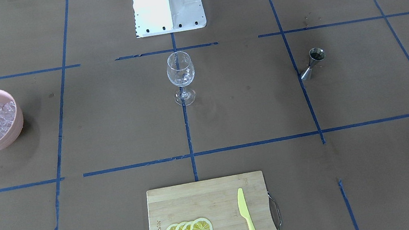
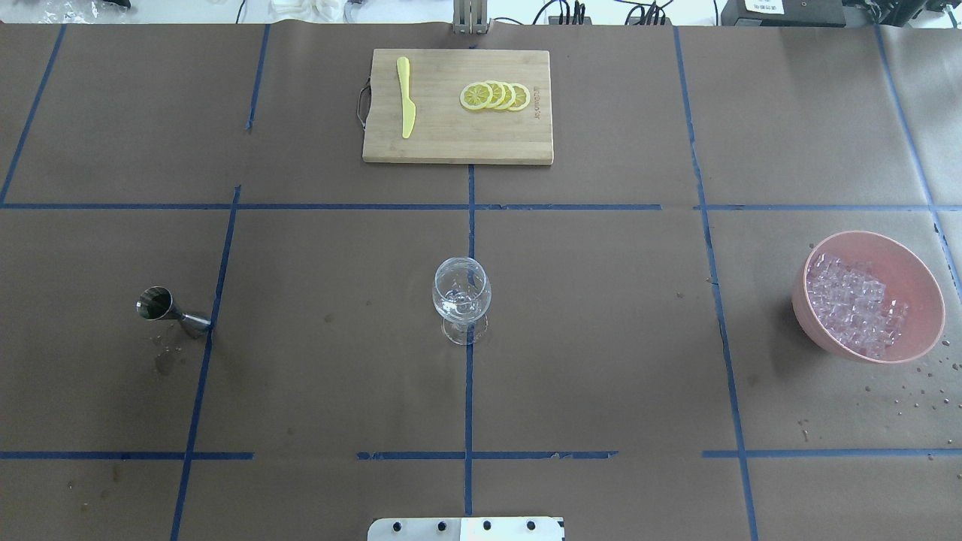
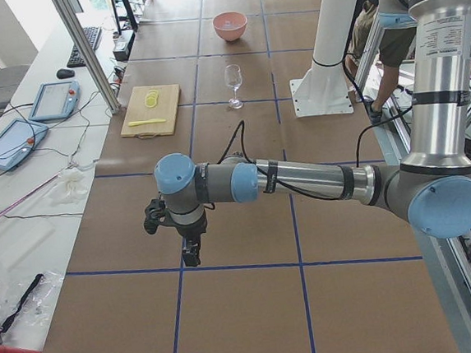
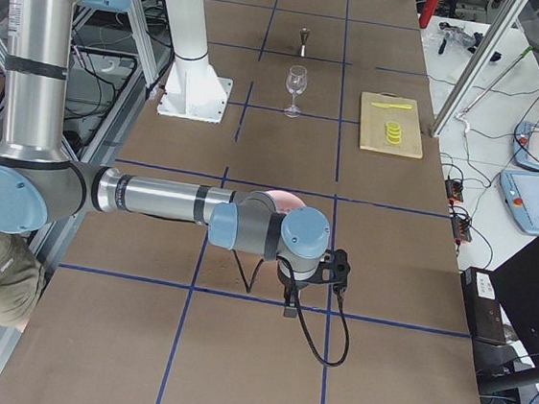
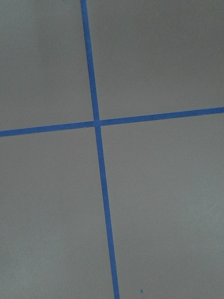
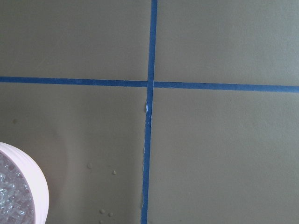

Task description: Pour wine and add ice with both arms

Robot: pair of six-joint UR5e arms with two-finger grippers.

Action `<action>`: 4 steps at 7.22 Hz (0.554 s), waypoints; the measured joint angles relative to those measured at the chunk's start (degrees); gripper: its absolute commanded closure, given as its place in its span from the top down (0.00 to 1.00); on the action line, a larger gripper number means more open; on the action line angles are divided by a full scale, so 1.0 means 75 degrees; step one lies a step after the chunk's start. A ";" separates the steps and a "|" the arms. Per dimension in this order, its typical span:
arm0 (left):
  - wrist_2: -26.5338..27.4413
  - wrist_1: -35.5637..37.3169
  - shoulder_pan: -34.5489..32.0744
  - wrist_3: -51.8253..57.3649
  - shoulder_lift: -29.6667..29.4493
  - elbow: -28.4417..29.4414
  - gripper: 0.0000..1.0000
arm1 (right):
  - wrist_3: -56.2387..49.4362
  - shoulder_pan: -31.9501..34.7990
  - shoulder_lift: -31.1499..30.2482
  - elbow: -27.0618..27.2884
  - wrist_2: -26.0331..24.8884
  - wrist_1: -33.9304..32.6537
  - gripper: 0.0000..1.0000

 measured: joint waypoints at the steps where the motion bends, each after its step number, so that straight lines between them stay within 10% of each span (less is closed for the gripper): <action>1: -0.0003 -0.0003 -0.0032 -0.0007 -0.0019 -0.0026 1.00 | 0.0003 0.0000 0.0004 0.0040 0.0000 0.0000 1.00; 4: 0.0025 0.0057 -0.0133 -0.0274 -0.0040 -0.1258 1.00 | 0.0042 0.0000 -0.0004 0.0302 0.0033 -0.0007 1.00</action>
